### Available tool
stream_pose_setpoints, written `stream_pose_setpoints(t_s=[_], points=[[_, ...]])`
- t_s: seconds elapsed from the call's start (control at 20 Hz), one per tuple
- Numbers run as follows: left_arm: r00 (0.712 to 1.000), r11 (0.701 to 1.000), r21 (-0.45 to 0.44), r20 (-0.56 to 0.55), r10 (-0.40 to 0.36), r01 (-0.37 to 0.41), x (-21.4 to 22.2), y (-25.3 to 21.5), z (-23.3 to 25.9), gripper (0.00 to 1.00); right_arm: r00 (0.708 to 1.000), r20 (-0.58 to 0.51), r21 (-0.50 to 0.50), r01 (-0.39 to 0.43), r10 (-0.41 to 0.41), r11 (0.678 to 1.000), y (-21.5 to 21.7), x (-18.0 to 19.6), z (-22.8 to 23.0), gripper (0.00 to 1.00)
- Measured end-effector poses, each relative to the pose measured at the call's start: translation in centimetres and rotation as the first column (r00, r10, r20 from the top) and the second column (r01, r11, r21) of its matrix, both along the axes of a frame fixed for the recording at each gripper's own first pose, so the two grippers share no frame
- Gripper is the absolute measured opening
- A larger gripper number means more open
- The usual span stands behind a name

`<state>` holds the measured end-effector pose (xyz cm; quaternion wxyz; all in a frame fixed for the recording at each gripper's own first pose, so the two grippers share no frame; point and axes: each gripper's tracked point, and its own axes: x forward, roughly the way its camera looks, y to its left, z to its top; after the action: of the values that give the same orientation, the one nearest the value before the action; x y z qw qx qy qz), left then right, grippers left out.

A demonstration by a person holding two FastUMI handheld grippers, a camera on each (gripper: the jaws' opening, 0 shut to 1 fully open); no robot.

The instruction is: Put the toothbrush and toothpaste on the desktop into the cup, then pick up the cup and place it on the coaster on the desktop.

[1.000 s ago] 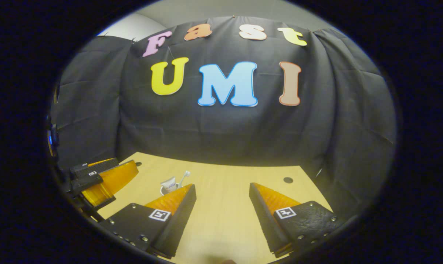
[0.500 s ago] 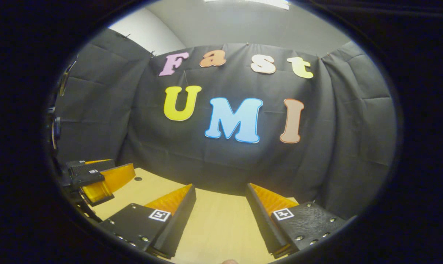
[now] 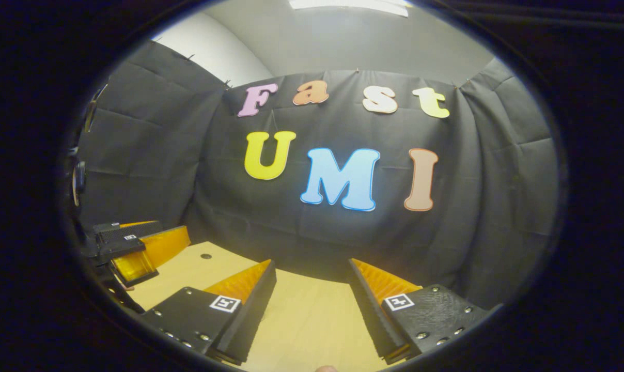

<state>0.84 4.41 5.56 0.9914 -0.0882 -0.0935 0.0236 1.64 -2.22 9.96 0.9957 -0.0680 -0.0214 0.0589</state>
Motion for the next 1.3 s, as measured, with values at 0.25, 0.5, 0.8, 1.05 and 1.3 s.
stream_pose_setpoints(t_s=[0.25, 0.5, 0.8, 1.05, 1.3], points=[[1.0, 1.0, 0.007, 0.011, 0.024, -0.024, -1.0, -0.6, 0.3, 0.96, 0.999, 0.003, 0.002, -0.036, 0.036, 0.999, 0.2, -0.5, -0.1, 0.86], [0.998, 0.998, 0.002, 0.014, 0.056, -0.056, -2.1, -0.9, 0.5, 0.96, 0.998, 0.02, -0.025, -0.058, 0.058, 0.998, 0.1, -0.6, -0.1, 0.86], [0.997, 0.997, 0.003, 0.025, 0.074, -0.075, -3.5, -1.5, 0.9, 0.96, 0.996, 0.02, -0.016, -0.084, 0.085, 0.996, 0.1, -1.2, 0.1, 0.86], [0.996, 0.996, 0.007, 0.025, 0.084, -0.084, -4.6, -2.5, 0.5, 0.96, 0.996, 0.015, -0.019, -0.09, 0.09, 0.996, 0.0, -1.5, 0.1, 0.86], [0.995, 0.996, 0.017, 0.03, 0.093, -0.093, -5.3, -3.0, 0.6, 0.96, 0.996, 0.026, -0.006, -0.089, 0.089, 0.996, 0.1, -1.5, -0.5, 0.86]])
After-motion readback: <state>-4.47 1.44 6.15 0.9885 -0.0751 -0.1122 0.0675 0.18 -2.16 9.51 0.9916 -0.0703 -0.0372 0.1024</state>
